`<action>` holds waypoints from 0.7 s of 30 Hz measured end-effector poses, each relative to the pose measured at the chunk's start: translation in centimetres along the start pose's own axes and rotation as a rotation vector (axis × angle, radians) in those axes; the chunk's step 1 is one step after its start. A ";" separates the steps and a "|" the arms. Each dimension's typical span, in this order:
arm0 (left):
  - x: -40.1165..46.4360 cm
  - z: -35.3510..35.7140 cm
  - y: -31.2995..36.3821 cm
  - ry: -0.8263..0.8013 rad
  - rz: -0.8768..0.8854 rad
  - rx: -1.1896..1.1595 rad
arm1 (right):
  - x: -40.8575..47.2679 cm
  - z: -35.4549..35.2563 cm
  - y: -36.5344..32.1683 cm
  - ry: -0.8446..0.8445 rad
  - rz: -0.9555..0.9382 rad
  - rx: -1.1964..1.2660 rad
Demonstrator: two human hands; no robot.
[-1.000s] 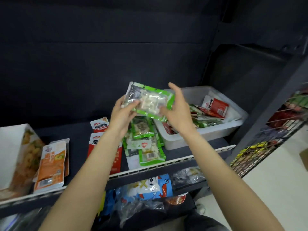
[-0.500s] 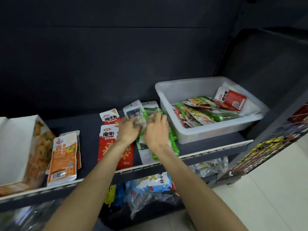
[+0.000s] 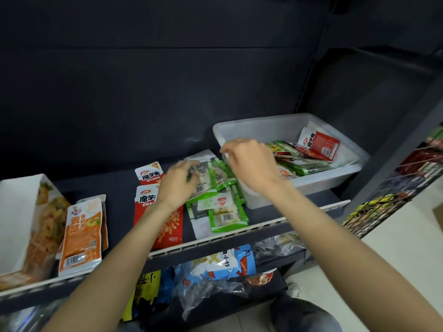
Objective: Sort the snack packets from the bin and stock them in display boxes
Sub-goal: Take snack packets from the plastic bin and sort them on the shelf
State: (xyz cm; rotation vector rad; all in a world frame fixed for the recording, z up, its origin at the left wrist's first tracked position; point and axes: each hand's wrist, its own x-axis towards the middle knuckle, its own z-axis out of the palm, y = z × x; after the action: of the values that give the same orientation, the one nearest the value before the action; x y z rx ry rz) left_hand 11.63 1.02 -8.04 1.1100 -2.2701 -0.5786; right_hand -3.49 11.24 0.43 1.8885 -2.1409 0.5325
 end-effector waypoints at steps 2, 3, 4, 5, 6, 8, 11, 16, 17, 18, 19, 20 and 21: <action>0.5 -1.0 2.1 0.109 0.108 -0.036 | 0.5 -0.6 3.3 -0.038 0.076 0.025; 1.0 -1.3 3.2 0.127 0.163 -0.056 | 0.8 -0.8 5.1 -0.084 0.111 0.057; 1.5 -1.5 4.4 0.121 0.211 -0.062 | 1.1 -0.9 6.7 -0.143 0.137 0.110; 2.1 -1.4 5.4 0.088 0.245 -0.049 | 1.4 -0.8 8.1 -0.205 0.152 0.168; 2.6 -1.2 6.3 0.033 0.267 -0.010 | 1.8 -0.6 9.1 -0.268 0.159 0.215; 3.5 -0.3 7.2 -0.099 0.268 0.103 | 2.5 0.3 9.9 -0.397 0.159 0.237; 4.1 1.1 6.7 -0.240 0.184 0.172 | 3.7 2.4 9.1 -0.548 0.110 0.039; 4.0 1.8 5.8 -0.301 0.152 0.138 | 4.6 4.5 8.3 -0.621 0.096 -0.064; 4.1 1.7 5.9 -0.301 0.153 0.144 | 4.7 4.8 8.4 -0.669 0.117 -0.036; 4.2 1.6 6.0 -0.301 0.150 0.148 | 4.7 5.0 8.4 -0.710 0.132 -0.012; 4.2 1.4 6.3 -0.299 0.145 0.153 | 4.7 5.3 8.4 -0.736 0.141 -0.002; 4.3 1.3 6.4 -0.296 0.137 0.156 | 4.8 5.5 8.4 -0.742 0.150 -0.005; 4.3 1.3 6.5 -0.292 0.134 0.155 | 4.9 5.6 8.3 -0.746 0.164 -0.017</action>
State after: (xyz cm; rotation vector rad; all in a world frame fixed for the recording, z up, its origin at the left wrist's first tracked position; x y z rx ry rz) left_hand 4.85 1.39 -3.98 0.9874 -2.6574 -0.5479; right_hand -12.07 5.28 -3.54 2.1341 -2.7322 -0.2206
